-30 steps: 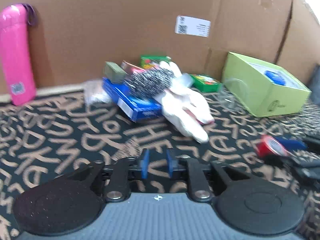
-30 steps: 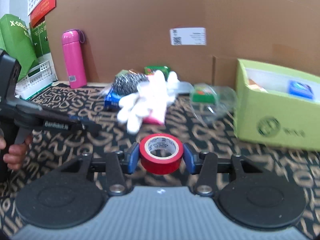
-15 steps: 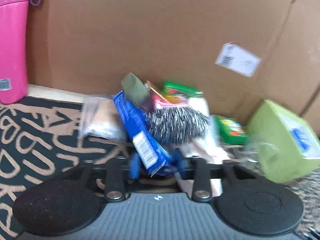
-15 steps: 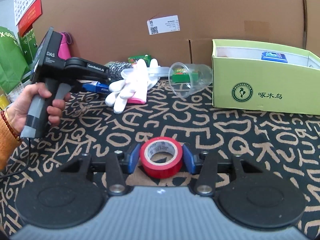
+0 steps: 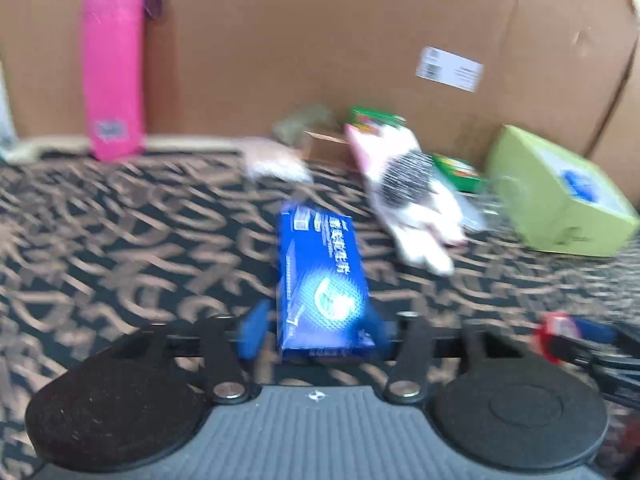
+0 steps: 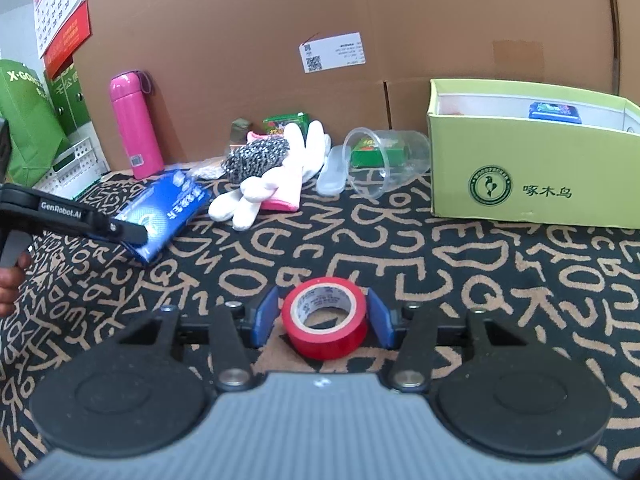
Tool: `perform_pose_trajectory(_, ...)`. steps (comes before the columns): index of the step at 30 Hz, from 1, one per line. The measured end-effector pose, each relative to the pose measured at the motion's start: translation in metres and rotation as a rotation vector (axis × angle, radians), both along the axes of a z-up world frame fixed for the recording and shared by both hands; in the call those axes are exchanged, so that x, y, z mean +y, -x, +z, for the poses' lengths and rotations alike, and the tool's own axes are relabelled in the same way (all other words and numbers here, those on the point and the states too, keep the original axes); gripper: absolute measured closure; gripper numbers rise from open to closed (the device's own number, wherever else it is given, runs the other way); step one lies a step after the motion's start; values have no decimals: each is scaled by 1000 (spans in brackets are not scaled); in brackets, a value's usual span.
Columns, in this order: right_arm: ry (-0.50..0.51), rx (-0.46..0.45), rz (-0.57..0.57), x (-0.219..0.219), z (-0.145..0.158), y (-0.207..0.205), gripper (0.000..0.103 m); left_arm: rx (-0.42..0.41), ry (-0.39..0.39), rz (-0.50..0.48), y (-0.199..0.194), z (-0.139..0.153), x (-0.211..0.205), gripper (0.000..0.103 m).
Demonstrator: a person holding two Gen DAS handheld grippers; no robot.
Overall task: Organize objects
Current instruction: 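Grasp the blue medicine box with left gripper while right grasps red tape roll, then carry the blue box and red tape roll over the lime-green shoebox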
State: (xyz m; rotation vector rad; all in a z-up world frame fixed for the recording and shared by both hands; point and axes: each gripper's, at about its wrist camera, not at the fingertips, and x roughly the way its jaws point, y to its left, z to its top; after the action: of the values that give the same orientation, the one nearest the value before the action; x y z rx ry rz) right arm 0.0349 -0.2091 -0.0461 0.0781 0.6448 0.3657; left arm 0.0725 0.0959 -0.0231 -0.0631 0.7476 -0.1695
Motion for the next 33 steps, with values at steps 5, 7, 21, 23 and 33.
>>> perform_pose_trajectory(5, 24, 4, 8, 3, -2, 3, 49, -17, -59, -53, -12, 0, -17, 30)
perform_pose_trajectory(7, 34, 5, 7, 4, -2, 3, 49, -8, -95, -75, -20, -5, -28, 28)
perform_pose_trajectory(21, 71, -7, 5, 7, -4, 0, 57, 24, -149, -104, -19, -18, -44, 40)
perform_pose_trajectory(23, 61, -16, -4, 5, -3, 2, 57, 15, -137, -112, -13, -13, -44, 41)
perform_pose_trajectory(33, 14, -177, -101, -37, 41, 11, 57, -143, -68, -258, 7, 44, -83, 42)
